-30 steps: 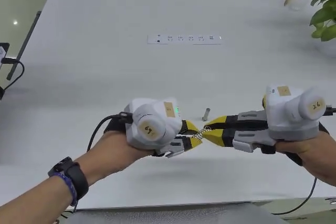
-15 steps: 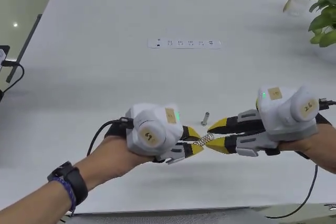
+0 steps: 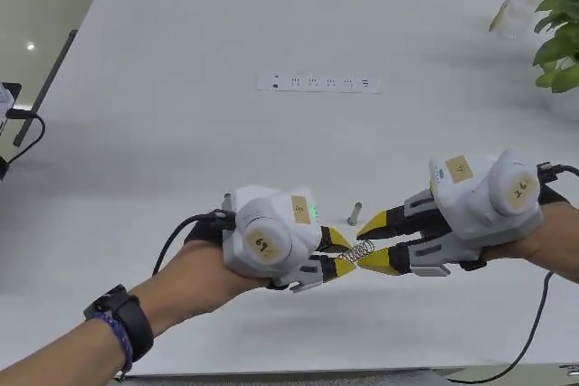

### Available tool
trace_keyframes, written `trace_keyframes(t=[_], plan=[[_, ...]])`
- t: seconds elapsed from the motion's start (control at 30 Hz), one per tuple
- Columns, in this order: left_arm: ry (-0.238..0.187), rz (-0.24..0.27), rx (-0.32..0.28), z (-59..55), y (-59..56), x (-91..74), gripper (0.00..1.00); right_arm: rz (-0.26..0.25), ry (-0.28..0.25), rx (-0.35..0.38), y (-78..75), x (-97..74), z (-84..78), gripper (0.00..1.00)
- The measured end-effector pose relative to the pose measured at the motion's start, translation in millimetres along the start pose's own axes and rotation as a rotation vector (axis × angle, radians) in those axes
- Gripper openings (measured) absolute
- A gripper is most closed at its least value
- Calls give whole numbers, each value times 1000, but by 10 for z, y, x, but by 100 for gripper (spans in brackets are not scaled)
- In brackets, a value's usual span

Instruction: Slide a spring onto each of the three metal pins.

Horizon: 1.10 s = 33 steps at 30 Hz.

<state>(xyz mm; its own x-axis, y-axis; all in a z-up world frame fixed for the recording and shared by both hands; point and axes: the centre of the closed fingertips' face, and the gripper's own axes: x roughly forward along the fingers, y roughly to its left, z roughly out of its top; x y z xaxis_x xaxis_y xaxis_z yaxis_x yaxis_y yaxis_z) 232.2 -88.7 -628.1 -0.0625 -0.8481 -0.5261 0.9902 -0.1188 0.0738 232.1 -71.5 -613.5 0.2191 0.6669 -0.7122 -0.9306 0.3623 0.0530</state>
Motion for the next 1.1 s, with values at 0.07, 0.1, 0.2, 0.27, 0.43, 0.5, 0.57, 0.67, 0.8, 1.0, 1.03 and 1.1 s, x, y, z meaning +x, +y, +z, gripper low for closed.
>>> trace_keyframes(t=[0.07, 0.1, 0.2, 0.27, 0.43, 0.5, 0.57, 0.67, 0.8, 1.0, 1.03, 1.1], plan=[[2, -4, 5, 3, -16, 7, 2, 6, 13, -12, 11, 17, -16, 16], [2, -5, 6, 6, -21, 9, 2, 8, 21, -21, 18, 26, -27, 16], [4, -11, 7, 10, -41, 15, 2, 23, 33, -36, 54, 39, -38, 16], [7, -14, 8, 5, -47, 13, 2, 30, 47, -48, 69, 49, -57, 15], [21, -19, 16, -20, -59, 14, 2, 32, 77, -72, 76, 60, -102, 13], [36, -24, 30, -47, -73, 31, 2, 39, 83, -76, 93, 69, -109, 13], [36, -30, 27, -43, -90, 38, 2, 42, 98, -89, 116, 90, -128, 12], [42, -36, 32, -52, -110, 53, 2, 51, 106, -97, 150, 113, -133, 12], [52, -44, 37, -77, -137, 66, 2, 53, 119, -113, 164, 137, -150, 10], [56, -56, 39, -94, -169, 70, 2, 64, 133, -131, 175, 141, -168, 9], [56, -55, 38, -93, -168, 70, 2, 63, 133, -134, 173, 140, -168, 9], [53, -56, 39, -92, -164, 71, 2, 63, 134, -139, 170, 138, -169, 9]])
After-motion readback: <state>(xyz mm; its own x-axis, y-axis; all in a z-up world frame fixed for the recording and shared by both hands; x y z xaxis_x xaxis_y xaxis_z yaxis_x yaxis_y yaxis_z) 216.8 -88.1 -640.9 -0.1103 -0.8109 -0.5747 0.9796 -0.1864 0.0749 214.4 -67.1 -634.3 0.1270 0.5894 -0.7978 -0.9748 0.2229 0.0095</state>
